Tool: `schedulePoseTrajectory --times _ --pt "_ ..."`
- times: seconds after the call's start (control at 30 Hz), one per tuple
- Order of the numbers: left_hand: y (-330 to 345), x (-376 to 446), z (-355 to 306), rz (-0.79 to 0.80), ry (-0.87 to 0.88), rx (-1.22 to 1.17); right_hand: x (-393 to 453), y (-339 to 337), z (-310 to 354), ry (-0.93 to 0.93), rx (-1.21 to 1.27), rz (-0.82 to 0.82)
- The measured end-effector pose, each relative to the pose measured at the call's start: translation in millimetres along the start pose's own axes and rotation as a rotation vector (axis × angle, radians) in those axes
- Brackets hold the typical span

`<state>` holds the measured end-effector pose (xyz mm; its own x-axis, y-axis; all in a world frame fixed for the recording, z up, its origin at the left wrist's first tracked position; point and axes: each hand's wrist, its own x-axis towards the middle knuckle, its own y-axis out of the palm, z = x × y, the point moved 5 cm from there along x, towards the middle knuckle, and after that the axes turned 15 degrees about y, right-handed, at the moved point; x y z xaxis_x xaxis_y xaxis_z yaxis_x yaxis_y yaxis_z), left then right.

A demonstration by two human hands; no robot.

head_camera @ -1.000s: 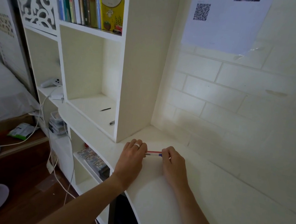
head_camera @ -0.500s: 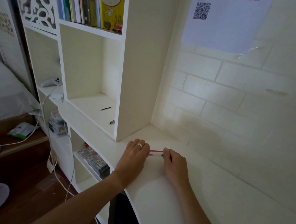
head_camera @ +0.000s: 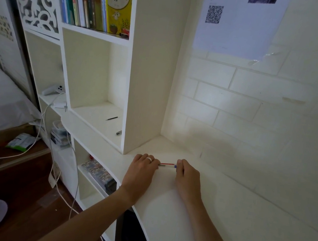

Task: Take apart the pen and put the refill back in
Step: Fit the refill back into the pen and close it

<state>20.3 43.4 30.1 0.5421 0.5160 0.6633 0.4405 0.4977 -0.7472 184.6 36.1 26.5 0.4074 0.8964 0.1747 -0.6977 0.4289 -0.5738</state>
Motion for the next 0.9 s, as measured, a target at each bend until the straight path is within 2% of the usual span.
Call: schedulePoseTrajectory --times 0.37,0.47,0.57,0.67,0.73,0.83,0.9 --pt "2.0 -1.8 5.5 -0.019 -0.046 -0.034 0.6 2.9 -2.1 0.011 -0.065 0.047" --pt "-0.2 -2.1 4.4 -0.024 -0.073 -0.023 -2.4 3.9 1.0 0.002 -0.087 0.001" --pt "-3.8 -2.7 4.4 -0.048 -0.095 -0.010 -11.6 1.8 12.6 -0.115 -0.151 -0.076" --pt "-4.4 -3.0 4.1 -0.066 -0.099 -0.007 -21.4 3.5 22.0 -0.369 -0.203 -0.059" --pt "-4.0 -3.5 4.4 -0.080 -0.099 -0.006 -22.6 8.5 21.2 -0.459 -0.272 -0.041" --pt "-8.7 -3.4 5.1 -0.097 -0.128 0.006 -18.8 5.7 18.4 -0.425 -0.253 -0.102" --pt "-14.3 -5.5 7.9 -0.106 -0.213 0.015 -15.5 -0.7 14.0 -0.340 -0.234 -0.188"
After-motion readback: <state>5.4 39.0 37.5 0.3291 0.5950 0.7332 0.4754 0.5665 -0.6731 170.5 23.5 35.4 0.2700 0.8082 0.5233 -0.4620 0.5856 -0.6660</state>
